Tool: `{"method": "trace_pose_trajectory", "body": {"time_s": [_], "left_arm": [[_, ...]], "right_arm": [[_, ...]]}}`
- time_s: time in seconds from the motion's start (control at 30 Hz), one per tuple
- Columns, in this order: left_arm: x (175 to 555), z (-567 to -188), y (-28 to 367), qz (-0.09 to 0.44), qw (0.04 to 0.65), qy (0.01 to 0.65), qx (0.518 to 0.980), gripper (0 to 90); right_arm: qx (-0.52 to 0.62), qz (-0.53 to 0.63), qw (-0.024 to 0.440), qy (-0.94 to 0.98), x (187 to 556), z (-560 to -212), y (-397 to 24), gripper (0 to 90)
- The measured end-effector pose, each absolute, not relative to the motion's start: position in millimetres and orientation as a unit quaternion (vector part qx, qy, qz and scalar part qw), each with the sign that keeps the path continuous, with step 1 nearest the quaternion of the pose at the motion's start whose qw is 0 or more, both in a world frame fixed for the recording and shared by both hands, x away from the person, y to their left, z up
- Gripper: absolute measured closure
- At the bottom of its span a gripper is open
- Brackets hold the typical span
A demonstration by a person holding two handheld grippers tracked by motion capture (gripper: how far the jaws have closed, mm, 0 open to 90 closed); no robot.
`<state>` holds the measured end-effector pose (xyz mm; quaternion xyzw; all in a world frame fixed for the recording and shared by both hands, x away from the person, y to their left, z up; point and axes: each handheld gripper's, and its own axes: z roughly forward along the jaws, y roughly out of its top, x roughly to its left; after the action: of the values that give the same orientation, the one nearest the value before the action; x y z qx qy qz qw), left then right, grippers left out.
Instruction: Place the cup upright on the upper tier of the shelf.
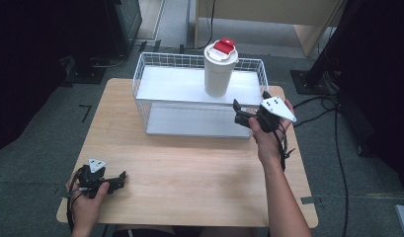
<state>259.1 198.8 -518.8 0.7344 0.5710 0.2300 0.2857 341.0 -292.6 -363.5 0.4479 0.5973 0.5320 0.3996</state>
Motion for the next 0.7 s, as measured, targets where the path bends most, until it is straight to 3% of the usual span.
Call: {"method": "trace_pose_trajectory", "body": {"time_s": [0.7], "left_arm": [[259.0,-518.7,199.0,0.230,0.285,0.570,0.735,0.0]], "right_arm": [[0.481,0.518,0.397,0.586,295.4,-403.9,-334.3,0.0]]}}
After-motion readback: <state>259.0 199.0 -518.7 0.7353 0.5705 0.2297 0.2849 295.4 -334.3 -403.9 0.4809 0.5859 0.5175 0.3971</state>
